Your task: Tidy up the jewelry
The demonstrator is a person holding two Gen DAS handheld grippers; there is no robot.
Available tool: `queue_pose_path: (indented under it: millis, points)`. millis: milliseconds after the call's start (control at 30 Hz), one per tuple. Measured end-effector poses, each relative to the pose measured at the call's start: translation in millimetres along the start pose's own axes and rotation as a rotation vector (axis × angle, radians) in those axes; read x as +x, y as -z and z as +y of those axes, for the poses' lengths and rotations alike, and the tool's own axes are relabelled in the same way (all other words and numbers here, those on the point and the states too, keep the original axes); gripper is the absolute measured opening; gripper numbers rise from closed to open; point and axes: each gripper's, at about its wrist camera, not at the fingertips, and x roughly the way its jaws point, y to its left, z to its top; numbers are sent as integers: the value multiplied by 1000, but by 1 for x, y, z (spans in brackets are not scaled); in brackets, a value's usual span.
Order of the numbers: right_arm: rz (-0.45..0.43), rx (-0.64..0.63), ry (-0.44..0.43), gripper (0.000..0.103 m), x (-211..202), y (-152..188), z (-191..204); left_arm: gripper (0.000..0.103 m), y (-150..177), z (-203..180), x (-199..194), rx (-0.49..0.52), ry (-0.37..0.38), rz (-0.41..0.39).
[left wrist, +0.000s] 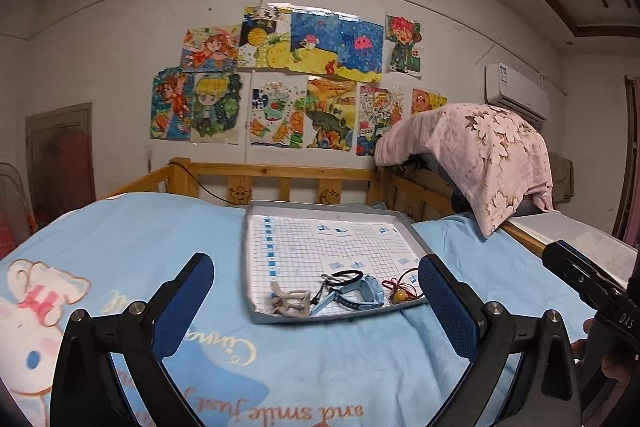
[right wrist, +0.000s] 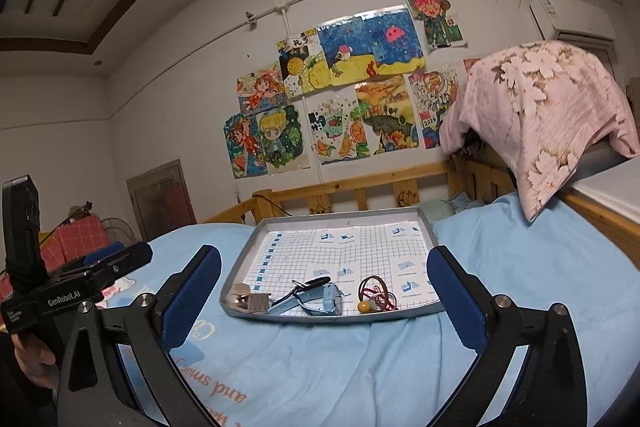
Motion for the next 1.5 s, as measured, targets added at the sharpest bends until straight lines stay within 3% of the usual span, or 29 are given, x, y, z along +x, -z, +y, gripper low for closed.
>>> queue_pose_path:
  millis: [367, 1500]
  points:
    - [8, -44, 3, 101, -43, 8, 26, 103, 20, 9, -41, -1, -58, 9]
    - [29, -56, 5, 101, -40, 21, 29, 103, 29, 14, -33, -6, -71, 21]
